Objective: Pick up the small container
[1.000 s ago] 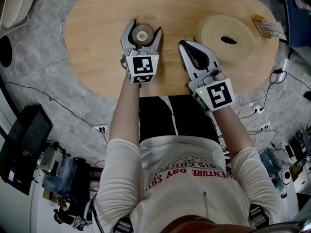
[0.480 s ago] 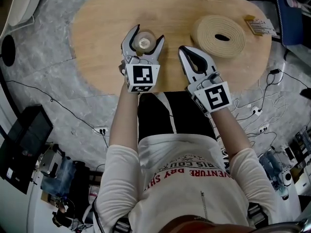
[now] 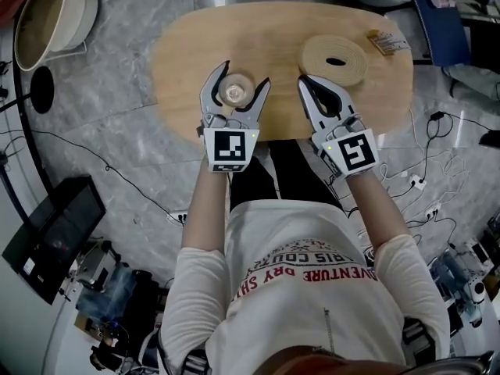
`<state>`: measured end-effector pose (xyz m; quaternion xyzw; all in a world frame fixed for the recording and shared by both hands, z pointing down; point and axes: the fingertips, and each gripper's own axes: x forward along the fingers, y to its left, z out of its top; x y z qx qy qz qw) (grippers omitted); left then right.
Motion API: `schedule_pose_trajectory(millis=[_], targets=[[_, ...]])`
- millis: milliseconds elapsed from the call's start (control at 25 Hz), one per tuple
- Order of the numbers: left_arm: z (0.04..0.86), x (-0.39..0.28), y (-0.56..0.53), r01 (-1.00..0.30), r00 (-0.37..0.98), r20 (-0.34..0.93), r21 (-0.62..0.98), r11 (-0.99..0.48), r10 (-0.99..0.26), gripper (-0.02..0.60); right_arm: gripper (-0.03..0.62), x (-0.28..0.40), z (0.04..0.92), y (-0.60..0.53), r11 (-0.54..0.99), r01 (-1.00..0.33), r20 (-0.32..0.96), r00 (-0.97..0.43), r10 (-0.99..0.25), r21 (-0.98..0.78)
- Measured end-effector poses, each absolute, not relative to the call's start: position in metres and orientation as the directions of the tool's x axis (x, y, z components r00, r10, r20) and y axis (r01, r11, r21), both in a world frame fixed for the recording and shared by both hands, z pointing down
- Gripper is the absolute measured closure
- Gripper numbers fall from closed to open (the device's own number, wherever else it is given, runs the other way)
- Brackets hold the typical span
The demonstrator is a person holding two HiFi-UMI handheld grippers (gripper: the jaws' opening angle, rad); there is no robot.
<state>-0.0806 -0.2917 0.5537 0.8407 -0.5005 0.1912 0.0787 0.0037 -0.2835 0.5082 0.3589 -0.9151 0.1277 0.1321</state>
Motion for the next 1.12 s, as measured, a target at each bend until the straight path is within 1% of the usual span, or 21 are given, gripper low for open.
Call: schedule_pose_trajectory(millis=[400,560,720,920,1120], targets=[[0.419,-0.078,-0.256,-0.884,0.436,0.315,-0.026,-0.467,-0.843,0.239,0.599,0.030,0.402,-0.272,0.670,-0.736,0.260,-0.669,-0.696,-0.098],[0.370,-0.078,-0.249,-0.878,0.437,0.289,-0.070,-0.474,-0.852,0.239,0.598,0.033,0.364,-0.268,0.657,-0.747,0.208,-0.662,-0.720,-0.105],[0.335,-0.081,-0.237,-0.881,0.423,0.282,-0.093,-0.463,-0.861,0.239,0.598,0.034,0.332,-0.257,0.658,-0.748,0.169,-0.662,-0.730,-0.089],[0.301,-0.081,-0.218,-0.873,0.436,0.261,-0.110,-0.475,-0.861,0.239,0.599,0.031,0.306,-0.240,0.677,-0.732,0.139,-0.681,-0.719,-0.077],[0.268,-0.078,-0.213,-0.870,0.447,0.210,-0.123,-0.477,-0.869,0.239,0.599,0.027,0.282,-0.233,0.707,-0.707,0.093,-0.706,-0.703,-0.022]])
